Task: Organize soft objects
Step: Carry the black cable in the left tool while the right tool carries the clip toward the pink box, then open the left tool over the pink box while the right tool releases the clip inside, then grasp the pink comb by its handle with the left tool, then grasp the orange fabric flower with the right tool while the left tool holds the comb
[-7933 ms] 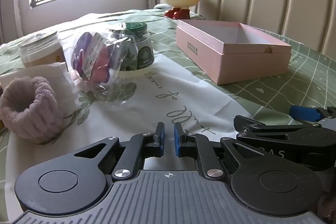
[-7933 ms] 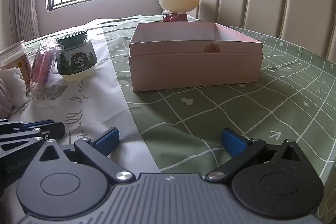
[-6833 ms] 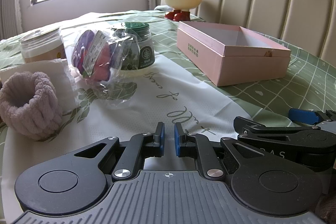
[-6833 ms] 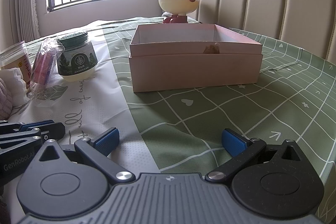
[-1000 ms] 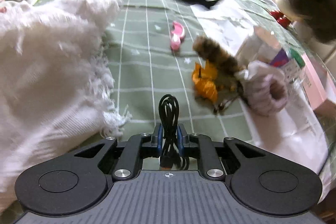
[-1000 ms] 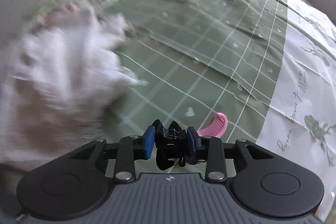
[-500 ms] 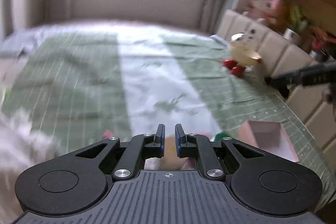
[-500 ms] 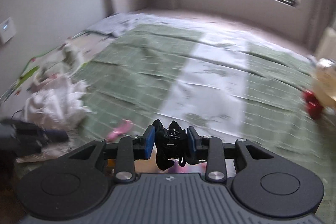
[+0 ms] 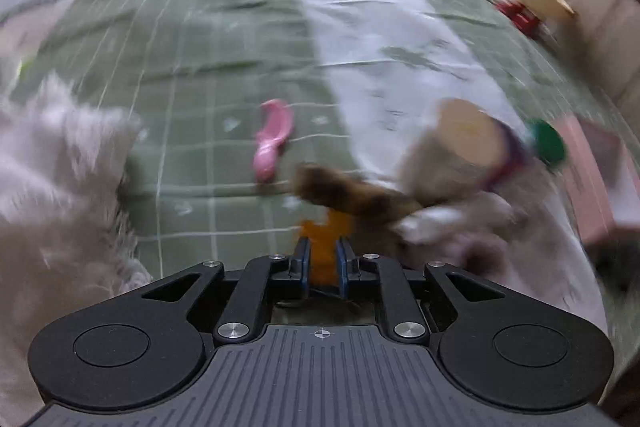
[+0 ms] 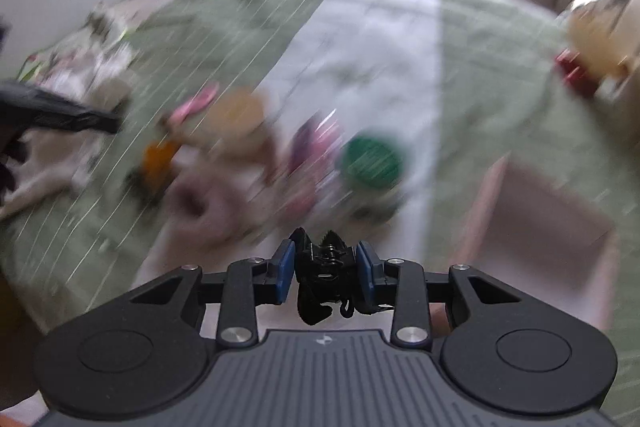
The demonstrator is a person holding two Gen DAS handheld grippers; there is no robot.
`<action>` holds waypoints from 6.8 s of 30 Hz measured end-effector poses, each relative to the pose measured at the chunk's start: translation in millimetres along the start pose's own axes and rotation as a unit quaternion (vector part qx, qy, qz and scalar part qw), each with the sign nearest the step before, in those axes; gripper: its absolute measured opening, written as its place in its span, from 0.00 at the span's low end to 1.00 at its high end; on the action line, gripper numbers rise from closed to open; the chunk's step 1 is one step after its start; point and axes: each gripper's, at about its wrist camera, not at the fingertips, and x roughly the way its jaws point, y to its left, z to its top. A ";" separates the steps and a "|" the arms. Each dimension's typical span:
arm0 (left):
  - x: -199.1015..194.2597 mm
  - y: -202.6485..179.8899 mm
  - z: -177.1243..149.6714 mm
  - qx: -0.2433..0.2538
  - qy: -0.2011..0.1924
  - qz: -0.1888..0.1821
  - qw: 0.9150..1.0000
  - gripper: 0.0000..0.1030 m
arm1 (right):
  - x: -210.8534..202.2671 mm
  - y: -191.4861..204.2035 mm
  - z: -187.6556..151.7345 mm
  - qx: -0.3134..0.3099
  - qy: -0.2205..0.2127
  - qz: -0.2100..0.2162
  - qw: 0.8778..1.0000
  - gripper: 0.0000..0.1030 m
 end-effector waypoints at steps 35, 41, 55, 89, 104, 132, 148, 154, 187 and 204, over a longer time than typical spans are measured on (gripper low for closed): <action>56.8 -61.1 -67.8 0.096 0.083 -0.004 0.992 0.22 | 80.5 74.9 -43.6 0.018 0.000 -0.053 0.998 0.56; 37.8 -69.8 -81.4 0.131 0.094 -0.013 0.987 0.20 | 83.5 76.5 -42.3 0.012 -0.004 -0.023 1.000 0.32; -31.4 -158.9 -74.9 0.164 0.103 -0.149 0.970 0.17 | -11.1 29.0 -60.4 0.056 -0.012 -0.031 0.998 0.31; 50.0 -302.7 -1.8 0.150 0.008 -0.244 0.958 0.21 | -48.0 -149.1 -80.2 0.231 -0.086 -0.186 0.951 0.56; 11.6 7.8 22.1 -0.041 -0.094 -0.016 0.995 0.21 | 32.0 32.2 -26.4 0.095 0.010 -0.048 0.994 0.56; 115.9 11.7 51.4 0.053 0.013 -0.017 0.998 0.30 | 67.9 79.6 -26.0 0.013 0.016 -0.023 1.000 0.56; -9.6 118.1 -90.9 -0.193 0.038 -0.019 0.980 0.29 | 100.7 175.9 38.6 -0.105 -0.046 0.007 0.993 0.56; -24.8 121.7 -114.6 -0.215 0.039 -0.041 0.975 0.29 | 140.4 187.1 87.6 -0.046 -0.039 0.006 0.998 0.56; -38.0 123.8 -128.0 -0.241 0.031 -0.033 0.970 0.30 | 97.7 229.3 8.4 -0.127 0.002 0.078 0.989 0.59; -37.8 103.9 -115.0 -0.222 0.027 -0.032 0.974 0.29 | 49.9 234.9 3.4 -0.185 -0.031 0.144 0.972 0.17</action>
